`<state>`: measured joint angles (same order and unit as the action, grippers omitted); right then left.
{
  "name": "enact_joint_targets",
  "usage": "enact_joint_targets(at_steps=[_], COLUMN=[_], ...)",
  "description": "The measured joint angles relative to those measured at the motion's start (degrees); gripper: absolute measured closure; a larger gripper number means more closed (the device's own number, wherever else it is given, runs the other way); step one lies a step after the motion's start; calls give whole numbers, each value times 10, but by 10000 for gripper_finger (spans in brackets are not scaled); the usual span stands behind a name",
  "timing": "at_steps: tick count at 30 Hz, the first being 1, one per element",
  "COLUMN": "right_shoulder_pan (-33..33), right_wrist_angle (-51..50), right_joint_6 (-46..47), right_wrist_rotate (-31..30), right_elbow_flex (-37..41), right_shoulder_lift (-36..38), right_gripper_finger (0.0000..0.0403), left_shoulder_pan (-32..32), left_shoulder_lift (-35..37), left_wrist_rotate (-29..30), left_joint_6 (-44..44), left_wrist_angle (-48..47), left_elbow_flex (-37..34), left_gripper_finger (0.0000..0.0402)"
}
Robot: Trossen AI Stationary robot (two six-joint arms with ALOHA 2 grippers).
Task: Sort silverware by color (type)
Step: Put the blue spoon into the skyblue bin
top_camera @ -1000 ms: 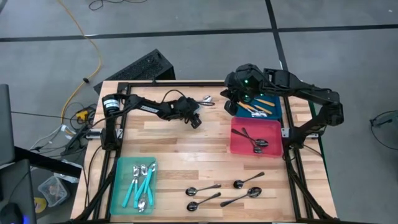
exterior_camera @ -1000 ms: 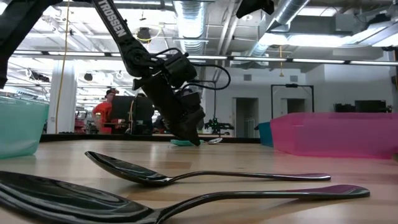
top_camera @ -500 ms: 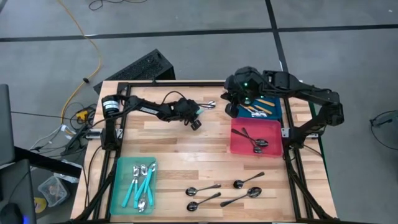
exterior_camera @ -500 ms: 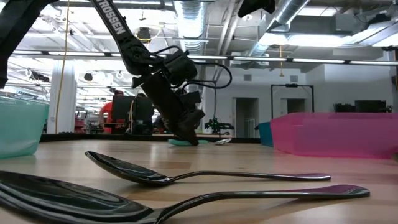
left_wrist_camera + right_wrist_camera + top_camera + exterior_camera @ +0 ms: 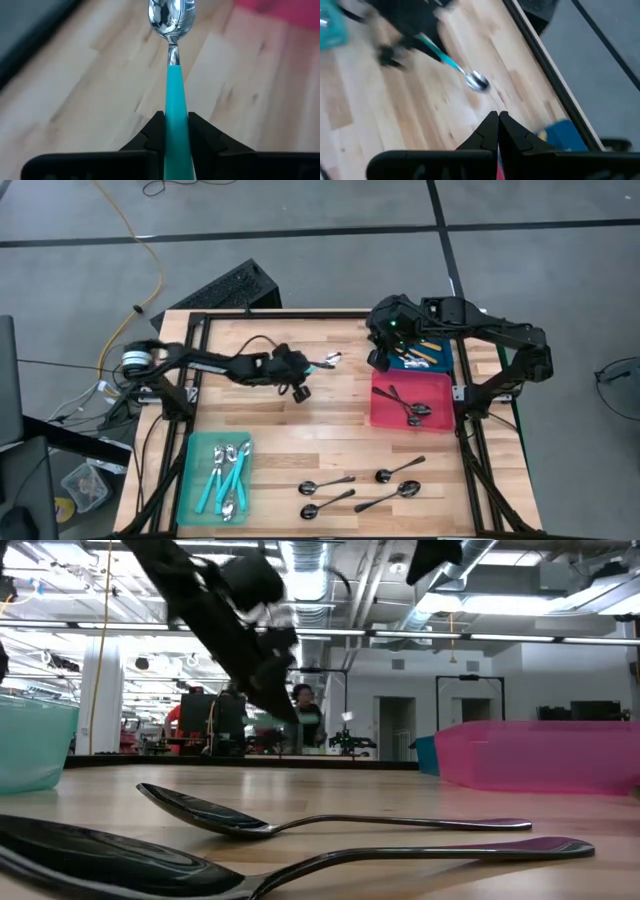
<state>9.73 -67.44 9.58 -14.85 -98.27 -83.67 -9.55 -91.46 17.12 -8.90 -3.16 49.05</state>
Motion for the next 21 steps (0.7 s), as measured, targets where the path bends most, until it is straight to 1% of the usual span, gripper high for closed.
enact_joint_targets(at_steps=[3, 6, 8, 10, 13, 16, 19, 21], right_shoulder_pan=[0, 0, -3, -8, -18, -34, -51, -54], right_wrist_angle=[-8, 12, 39, 92, 210, 374, 559, 659], right_joint_6=[23, 57, 61, 62, 74, 74, 66, 53], right_wrist_rotate=[-6, -5, -3, -2, 19, 46, 46, 47], right_elbow_flex=[20, 53, 81, 115, 172, 237, 300, 335], right_shoulder_lift=[1, 0, 0, 0, 0, 0, -19, -40], right_gripper_finger=[375, 371, 360, 346, 319, 287, 249, 221], left_shoulder_pan=[32, 70, 95, 119, 152, 179, 203, 218], left_shoulder_lift=[66, 129, 167, 201, 242, 269, 288, 295], left_wrist_rotate=[46, 95, 138, 191, 268, 328, 392, 428], left_joint_6=[-15, -18, -23, -28, -28, -28, -18, -12], left_wrist_angle=[21, 53, 76, 86, 109, 136, 142, 143], left_elbow_flex=[-41, -89, -120, -148, -185, -208, -220, -222], left_gripper_finger=[362, 362, 362, 362, 362, 362, 362, 362])
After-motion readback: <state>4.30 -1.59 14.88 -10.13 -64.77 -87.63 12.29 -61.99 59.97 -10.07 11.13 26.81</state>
